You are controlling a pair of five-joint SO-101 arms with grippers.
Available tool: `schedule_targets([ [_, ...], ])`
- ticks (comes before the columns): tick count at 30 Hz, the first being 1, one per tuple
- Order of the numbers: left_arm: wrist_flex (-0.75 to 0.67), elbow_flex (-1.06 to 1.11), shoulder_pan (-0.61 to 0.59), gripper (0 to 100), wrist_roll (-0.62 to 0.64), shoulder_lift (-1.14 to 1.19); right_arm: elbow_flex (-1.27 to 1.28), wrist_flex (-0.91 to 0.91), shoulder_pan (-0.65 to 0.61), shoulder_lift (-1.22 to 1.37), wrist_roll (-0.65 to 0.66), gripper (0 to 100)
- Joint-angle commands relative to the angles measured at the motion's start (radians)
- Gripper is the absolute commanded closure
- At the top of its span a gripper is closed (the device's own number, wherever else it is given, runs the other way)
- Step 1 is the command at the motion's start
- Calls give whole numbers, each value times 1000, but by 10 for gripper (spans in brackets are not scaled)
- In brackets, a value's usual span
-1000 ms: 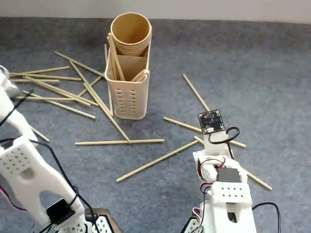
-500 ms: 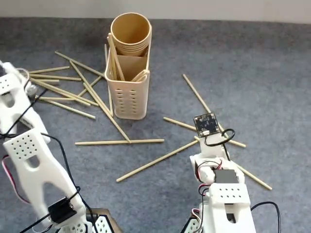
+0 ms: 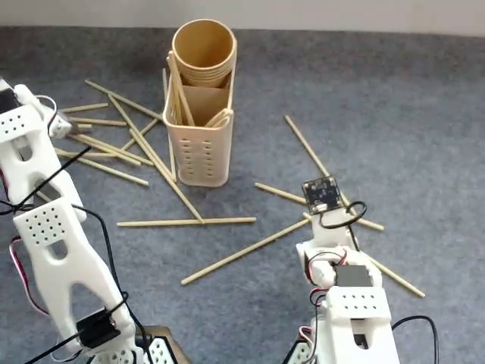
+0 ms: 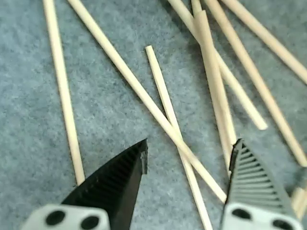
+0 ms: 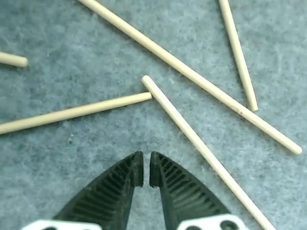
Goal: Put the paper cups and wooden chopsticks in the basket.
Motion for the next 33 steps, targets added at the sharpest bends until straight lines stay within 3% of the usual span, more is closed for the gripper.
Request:
schedule_targets([
  [1,-84,113,-1,732,9,-16,-5,-12,-5,-10,-5,946],
  [10,-213,271,-35,752,9,-16,-5,-12,-5,-10,-5,946],
  [15,-219,180,-38,1000,9,-22,-4,-12,-5,-12,-5,946],
  [19,-215,39,-31,998,8,-22,-4,-12,-5,-13,-5,946],
  [27,-201,-352,41,995,-170,-54,-4,-12,-5,-13,-5,946],
  [33,-308,-343,208,995,-292,-380,-5,-12,-5,-13,-5,946],
])
